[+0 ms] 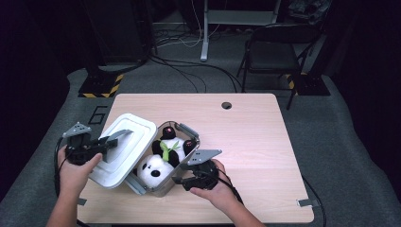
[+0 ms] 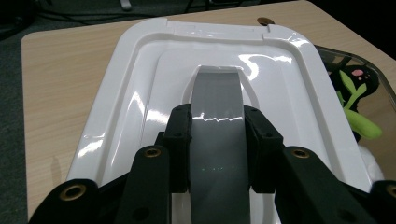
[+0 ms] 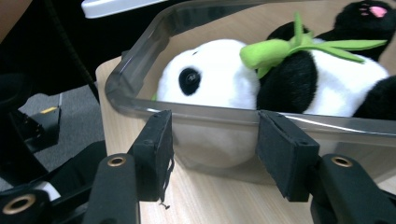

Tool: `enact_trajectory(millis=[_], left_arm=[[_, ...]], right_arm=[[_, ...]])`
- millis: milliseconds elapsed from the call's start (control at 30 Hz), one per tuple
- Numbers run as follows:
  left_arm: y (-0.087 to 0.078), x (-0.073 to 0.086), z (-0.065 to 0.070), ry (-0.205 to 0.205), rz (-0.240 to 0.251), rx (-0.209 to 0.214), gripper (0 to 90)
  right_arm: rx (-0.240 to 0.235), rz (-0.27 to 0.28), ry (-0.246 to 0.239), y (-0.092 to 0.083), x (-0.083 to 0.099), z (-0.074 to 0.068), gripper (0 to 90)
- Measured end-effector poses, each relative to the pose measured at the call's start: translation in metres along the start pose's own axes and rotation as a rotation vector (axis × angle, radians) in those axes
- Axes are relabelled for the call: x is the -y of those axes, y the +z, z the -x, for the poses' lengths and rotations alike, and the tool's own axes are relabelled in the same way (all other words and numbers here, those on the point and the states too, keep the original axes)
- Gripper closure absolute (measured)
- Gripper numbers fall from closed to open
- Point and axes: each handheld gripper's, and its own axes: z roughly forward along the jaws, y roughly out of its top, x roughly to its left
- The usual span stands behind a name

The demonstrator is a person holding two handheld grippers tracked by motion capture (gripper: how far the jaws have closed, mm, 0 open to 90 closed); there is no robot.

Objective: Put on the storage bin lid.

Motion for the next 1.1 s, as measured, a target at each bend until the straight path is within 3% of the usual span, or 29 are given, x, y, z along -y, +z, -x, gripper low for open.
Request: enact_trajectory(millis=[233, 700, 1100], left_arm=[[0.009, -0.008, 0.014, 0.036, -0.006, 0.031, 66.6], [0.039, -0.015, 0.043, 0.082, -0.029, 0.098, 66.6], [0.056, -0.018, 0.056, 0.110, -0.043, 0.140, 66.6]], right_arm=[[0.017, 0.003, -0.004, -0.005, 0.000, 0.001, 44.5], [0.071, 0.022, 0.039, -0.023, 0.008, 0.016, 44.4], [0.107, 0.045, 0.057, -0.036, 0.013, 0.022, 44.4]])
